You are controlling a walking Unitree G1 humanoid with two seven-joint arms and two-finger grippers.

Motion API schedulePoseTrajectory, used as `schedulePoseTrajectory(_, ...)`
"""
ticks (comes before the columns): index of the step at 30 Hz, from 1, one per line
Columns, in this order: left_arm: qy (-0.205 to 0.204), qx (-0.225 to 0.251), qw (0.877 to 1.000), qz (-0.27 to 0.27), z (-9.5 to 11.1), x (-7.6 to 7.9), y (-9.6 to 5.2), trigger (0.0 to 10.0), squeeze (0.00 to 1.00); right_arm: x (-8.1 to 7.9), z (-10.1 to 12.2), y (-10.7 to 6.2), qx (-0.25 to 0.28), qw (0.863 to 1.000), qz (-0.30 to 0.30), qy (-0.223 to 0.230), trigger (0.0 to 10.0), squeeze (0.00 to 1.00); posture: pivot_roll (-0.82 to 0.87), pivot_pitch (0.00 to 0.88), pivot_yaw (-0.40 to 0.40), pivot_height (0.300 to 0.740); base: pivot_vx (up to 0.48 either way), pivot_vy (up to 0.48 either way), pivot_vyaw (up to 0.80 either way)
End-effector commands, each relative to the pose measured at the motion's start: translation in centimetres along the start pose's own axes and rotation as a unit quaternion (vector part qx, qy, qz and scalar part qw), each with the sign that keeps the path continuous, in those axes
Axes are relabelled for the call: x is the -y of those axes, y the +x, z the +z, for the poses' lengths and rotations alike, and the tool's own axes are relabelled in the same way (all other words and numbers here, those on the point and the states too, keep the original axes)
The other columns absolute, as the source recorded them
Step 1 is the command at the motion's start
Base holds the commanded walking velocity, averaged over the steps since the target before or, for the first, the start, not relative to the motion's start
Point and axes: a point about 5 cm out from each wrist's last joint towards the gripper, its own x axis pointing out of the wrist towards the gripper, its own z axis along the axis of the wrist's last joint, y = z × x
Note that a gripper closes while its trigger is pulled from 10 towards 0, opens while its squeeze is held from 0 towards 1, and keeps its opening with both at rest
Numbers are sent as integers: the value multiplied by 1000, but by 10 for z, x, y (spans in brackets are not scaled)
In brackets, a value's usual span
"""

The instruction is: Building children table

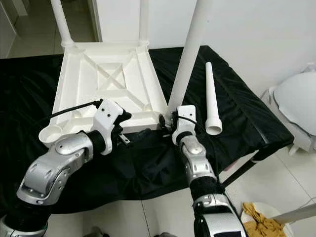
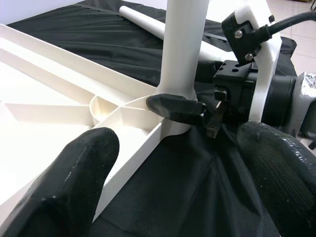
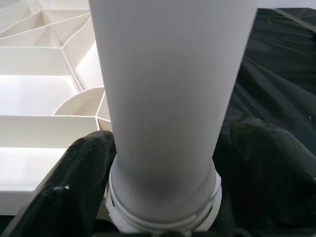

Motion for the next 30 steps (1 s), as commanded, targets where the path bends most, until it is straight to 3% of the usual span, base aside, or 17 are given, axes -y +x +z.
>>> schedulePoseTrajectory(1, 7, 0, 1000, 16, 3, -2, 0, 10000, 0, 0, -2, 1, -4, 1000, 24, -3, 10000, 0, -6, 55, -42, 740, 0, 0, 0)
schedulePoseTrajectory(3, 8, 0, 1000, 18, 4, -2, 0, 10000, 0, 0, 0, 3, 2, 997, 75, -21, 10000, 0, 0, 53, -42, 740, 0, 0, 0)
schedulePoseTrajectory(9, 10, 0, 1000, 19, 4, -3, -1, 10000, 0, 5, 1, 7, -4, 991, 129, -45, 10000, 0, 7, 52, -38, 740, 0, 0, 0)
schedulePoseTrajectory(20, 11, -2, 1000, 23, 5, -3, -4, 10000, 0, 25, 1, 12, -47, 980, 174, -86, 10000, 0, 24, 53, -38, 740, 0, 0, 0)
schedulePoseTrajectory(21, 11, -3, 1000, 24, 5, -3, -5, 10000, 0, 27, -2, 11, -53, 980, 174, -85, 4941, 0, 30, 54, -39, 740, 0, 0, 0)
schedulePoseTrajectory(22, 11, -4, 1000, 25, 5, -3, -5, 10000, 0, 29, -3, 11, -55, 980, 174, -84, 4941, 0, 30, 54, -39, 740, 0, 0, 0)
schedulePoseTrajectory(23, 10, -4, 1000, 25, 4, -3, -5, 10000, 0, 30, -5, 9, -58, 979, 178, -76, 0, 0, 32, 55, -40, 740, 0, 0, 0)
schedulePoseTrajectory(30, 7, -4, 1000, 25, 4, -3, -6, 10000, 0, 29, -17, 1, -68, 975, 203, -61, 0, 0, 26, 56, -34, 740, 0, 0, 0)
